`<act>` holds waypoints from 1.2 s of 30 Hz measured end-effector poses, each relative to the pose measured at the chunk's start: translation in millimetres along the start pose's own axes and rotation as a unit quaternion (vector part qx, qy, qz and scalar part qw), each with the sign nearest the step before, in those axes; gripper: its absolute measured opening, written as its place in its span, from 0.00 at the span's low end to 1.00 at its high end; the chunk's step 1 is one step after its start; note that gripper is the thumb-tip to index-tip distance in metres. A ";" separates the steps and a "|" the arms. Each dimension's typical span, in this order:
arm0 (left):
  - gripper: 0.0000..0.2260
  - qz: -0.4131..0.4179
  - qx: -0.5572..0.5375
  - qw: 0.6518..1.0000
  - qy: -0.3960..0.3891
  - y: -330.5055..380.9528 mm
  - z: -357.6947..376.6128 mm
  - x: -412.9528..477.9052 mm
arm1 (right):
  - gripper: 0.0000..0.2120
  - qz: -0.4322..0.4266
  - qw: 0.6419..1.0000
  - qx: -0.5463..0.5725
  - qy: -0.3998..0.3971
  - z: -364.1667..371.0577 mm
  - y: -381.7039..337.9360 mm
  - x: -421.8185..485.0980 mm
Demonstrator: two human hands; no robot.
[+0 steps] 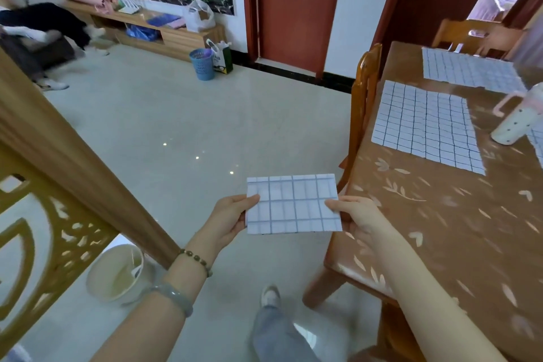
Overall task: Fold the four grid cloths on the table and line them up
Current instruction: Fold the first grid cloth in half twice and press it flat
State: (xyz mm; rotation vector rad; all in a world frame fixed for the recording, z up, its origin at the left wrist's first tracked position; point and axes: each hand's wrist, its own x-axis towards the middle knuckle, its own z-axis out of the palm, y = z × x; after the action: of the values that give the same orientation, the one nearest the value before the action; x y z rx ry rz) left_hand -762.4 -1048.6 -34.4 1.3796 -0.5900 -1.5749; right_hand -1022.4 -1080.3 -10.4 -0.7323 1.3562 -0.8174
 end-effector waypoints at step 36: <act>0.12 -0.092 0.248 0.904 -0.337 217.1 228.1 481.9 | 0.07 -0.019 0.896 0.256 0.362 -38.9 -192.5 304.9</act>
State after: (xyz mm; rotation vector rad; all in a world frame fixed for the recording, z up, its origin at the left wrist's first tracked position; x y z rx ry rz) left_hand -876.7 -1612.8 -35.8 1.2402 -1.3889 -2.1714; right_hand -1066.0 -1440.3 -15.0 -0.0108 1.6629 -1.4996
